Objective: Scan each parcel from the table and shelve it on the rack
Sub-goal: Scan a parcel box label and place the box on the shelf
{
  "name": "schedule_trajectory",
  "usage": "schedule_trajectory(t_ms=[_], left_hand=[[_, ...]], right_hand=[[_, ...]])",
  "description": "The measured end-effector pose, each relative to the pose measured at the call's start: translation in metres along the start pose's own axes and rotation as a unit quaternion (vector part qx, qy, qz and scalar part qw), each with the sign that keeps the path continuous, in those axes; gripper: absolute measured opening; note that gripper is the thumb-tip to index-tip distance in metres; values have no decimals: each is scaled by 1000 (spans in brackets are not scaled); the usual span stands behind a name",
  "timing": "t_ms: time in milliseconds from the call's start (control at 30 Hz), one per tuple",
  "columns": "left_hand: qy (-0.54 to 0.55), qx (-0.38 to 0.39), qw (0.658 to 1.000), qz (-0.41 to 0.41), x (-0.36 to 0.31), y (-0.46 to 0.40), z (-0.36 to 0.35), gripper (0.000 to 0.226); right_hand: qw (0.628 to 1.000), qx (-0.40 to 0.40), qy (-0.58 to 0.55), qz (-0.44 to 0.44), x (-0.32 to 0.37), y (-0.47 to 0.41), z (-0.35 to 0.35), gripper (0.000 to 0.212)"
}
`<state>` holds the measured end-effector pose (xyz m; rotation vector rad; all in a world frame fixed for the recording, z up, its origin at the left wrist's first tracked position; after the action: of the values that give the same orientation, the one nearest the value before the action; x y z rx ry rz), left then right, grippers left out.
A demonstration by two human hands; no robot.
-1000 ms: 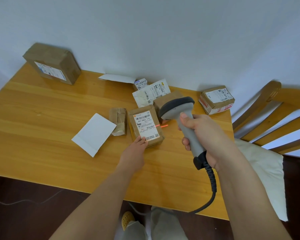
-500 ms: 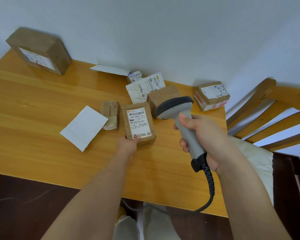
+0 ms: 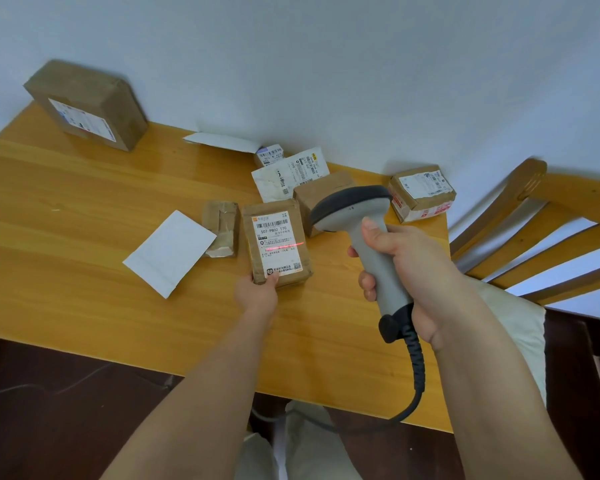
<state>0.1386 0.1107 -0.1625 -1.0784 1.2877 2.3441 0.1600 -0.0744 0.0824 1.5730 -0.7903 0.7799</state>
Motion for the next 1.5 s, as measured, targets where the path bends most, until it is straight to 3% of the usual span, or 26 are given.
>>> schedule_trajectory(t_ms=[300,400,533,633,767,867,1000,1167,1400,1500], left_hand=[[40,-21,998,-41,-10,29,57,33],[112,-22,993,-35,-4,35,94,26],[286,33,958,-18,0,65,150,29],[365,63,927,-57,-5,114,200,38],[388,1,913,-126,17,188,280,45],[370,-88,915,-135,65,245,344,49],[374,-132,907,-141,136,319,414,48],[466,-213,840,-181,245,417,508,43],[520,-345,772,-121,441,580,620,48],[537,-407,734,-90,508,632,658,42]], right_hand=[[1000,28,-5,14,3,25,-28,23],[996,80,-18,20,2,26,-58,20],[987,149,4,57,-5,32,-104,18],[973,218,20,71,-23,53,-144,32],[950,307,11,46,-67,113,-207,49],[927,371,31,51,-104,173,-248,50],[905,421,45,36,-157,260,-284,44],[878,476,50,-13,-252,398,-325,38],[812,564,116,-102,-404,618,-355,33],[797,574,148,-115,-451,683,-368,21]])
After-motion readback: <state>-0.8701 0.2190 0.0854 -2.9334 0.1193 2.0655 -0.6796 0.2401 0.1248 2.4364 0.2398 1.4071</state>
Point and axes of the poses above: each hand's wrist, its own y-axis away from the middle knuckle, its own z-axis out of the back of the hand, x = y × z, the point moved 9 cm from there along -y, towards the middle knuckle, and after that the axes turned 12 degrees about -y, right-handed, at the moved point
